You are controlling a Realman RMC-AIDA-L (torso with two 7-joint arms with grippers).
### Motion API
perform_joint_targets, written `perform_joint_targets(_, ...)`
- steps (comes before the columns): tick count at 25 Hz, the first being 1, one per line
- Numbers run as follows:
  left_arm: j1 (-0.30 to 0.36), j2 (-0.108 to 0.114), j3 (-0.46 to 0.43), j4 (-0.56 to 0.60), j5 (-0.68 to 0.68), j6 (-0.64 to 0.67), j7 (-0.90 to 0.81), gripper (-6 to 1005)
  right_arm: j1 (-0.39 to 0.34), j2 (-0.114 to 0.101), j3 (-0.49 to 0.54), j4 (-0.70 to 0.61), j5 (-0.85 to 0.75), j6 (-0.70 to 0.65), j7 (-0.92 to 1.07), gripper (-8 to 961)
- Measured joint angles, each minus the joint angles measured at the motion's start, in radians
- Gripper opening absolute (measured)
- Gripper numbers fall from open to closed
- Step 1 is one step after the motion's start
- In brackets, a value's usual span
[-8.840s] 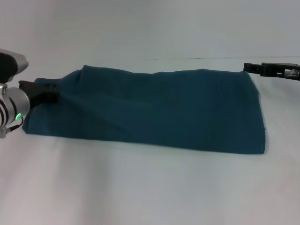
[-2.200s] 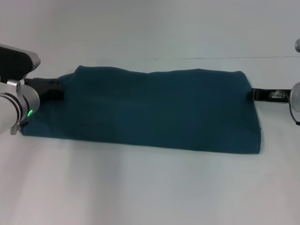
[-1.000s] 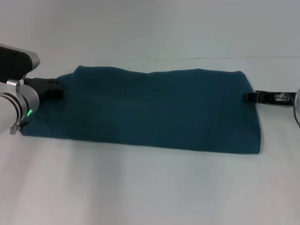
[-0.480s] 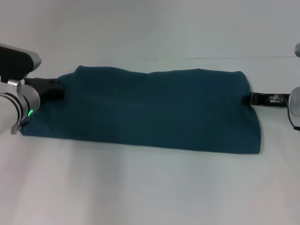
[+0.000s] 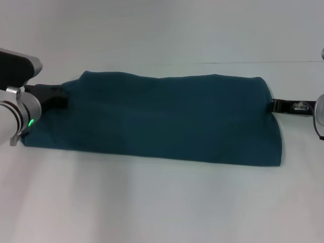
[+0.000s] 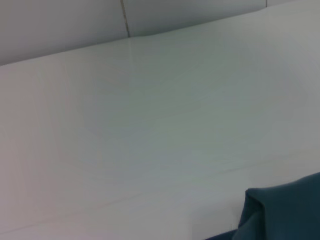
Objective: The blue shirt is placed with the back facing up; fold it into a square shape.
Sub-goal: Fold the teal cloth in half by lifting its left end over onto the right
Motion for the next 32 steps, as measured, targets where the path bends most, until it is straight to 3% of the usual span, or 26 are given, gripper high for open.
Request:
perform_joint_targets(23, 0.02, -0.003, -0.006, 0.034, 0.001, -0.002, 0.0, 93, -0.002, -0.001, 0.001, -0.013, 0.01, 0.001, -0.008, 4)
perform_joint_targets(28, 0.084, -0.006, -0.005, 0.131, -0.002, 0.017, -0.067, 98, -0.028, 0.008, 0.001, -0.081, 0.073, -0.047, -0.08, 52)
perform_joint_targets(32, 0.167, -0.006, -0.007, 0.243, -0.002, 0.078, -0.154, 268, -0.061, 0.011, -0.001, -0.131, 0.172, -0.076, -0.13, 164)
